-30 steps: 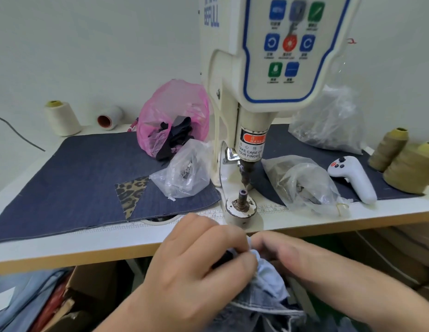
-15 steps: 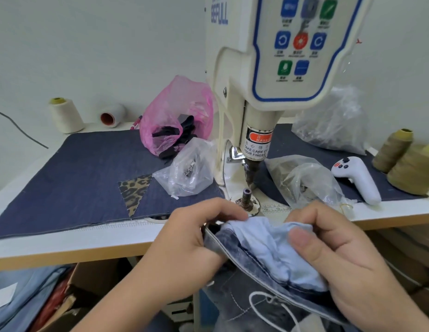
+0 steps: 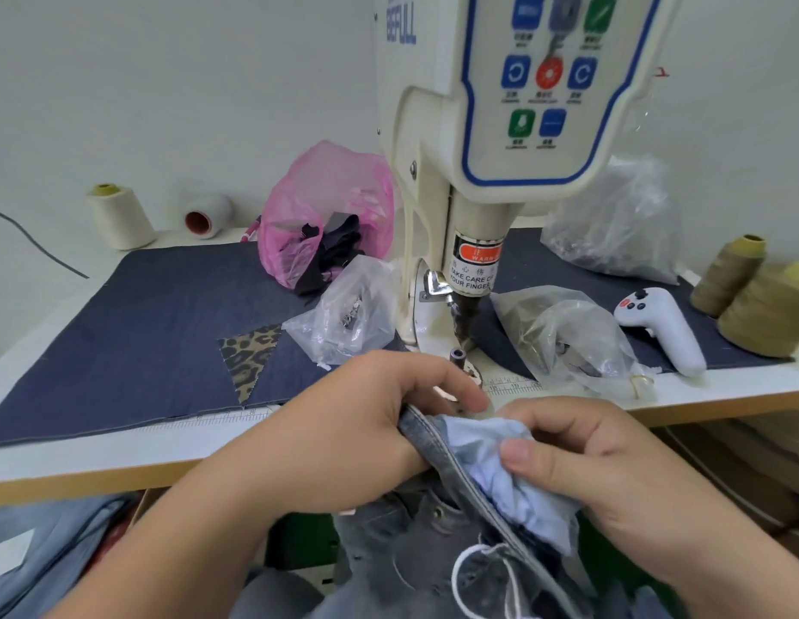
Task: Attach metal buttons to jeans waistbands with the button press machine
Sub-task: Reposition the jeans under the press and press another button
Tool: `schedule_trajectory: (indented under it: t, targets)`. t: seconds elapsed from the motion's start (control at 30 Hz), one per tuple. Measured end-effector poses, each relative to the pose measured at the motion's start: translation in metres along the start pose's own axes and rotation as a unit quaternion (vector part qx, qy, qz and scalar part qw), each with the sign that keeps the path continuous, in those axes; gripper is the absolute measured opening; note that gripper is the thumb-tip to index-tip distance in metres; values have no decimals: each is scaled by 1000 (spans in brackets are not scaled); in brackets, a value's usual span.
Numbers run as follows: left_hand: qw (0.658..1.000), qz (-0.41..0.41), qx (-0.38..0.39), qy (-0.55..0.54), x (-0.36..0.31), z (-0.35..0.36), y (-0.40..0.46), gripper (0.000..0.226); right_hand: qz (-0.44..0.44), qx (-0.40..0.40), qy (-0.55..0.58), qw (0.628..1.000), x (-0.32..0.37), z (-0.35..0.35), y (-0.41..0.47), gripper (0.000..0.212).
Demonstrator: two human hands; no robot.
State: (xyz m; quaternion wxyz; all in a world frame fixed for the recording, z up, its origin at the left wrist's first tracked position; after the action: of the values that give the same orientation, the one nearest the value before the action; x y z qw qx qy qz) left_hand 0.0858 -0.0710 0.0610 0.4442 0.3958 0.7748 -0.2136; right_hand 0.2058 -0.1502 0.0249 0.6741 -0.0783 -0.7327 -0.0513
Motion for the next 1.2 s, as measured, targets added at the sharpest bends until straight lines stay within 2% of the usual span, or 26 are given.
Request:
schedule_trajectory:
  t: [0.07, 0.2, 0.4, 0.53, 0.63, 0.73, 0.8, 0.9, 1.0, 1.1, 1.2]
  targets:
    - [998, -9, 49, 26, 1, 0, 1, 21, -14, -19, -9, 1000, 1, -1, 2, 31]
    - [990, -56, 127, 21, 13, 3, 6, 21, -27, -77, -57, 995, -5, -6, 10, 25]
    - [956, -131, 223, -139, 34, 24, 4, 37, -46, -120, -137, 982, -11, -7, 22, 32]
    - [938, -166, 205, -223, 40, 29, 11, 24, -47, -84, -92, 991, -12, 2, 24, 44]
    - [940, -151, 196, -234, 40, 29, 14, 35, -29, -30, -30, 999, -4, 6, 21, 30]
    - [941, -141, 175, -253, 37, 26, 14, 34, -75, -42, -102, 991, 5, 0, 18, 15]
    - [940, -146, 144, -272, 37, 22, 17, 29, -106, -63, -170, 978, 5, -2, 11, 32]
    - [930, -167, 98, -313, 39, 18, 21, 39, -130, -66, -192, 971, -2, 6, 0, 59]
    - [925, -175, 77, -329, 37, 17, 24, 41, -69, -90, -208, 972, -23, 6, 4, 64]
    - [934, -173, 74, -302, 35, 15, 26, 37, -75, -154, -223, 960, -25, -5, 7, 34]
    - [942, -176, 100, -267, 35, 11, 23, 35, -118, -204, -214, 948, -13, -18, 2, 18]
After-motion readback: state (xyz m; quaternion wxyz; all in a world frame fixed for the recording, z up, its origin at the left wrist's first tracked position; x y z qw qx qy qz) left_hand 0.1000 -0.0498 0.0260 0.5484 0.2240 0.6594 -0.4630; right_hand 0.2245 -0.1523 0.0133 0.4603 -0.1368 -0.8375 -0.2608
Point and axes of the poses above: each hand's wrist, its own y-axis towards the middle knuckle, its own z-axis out of the palm, x = y × z, the point moved 8 cm from there along y, towards the middle knuckle, and after that the axes turned 7 degrees about -x, right-handed, at the moved point
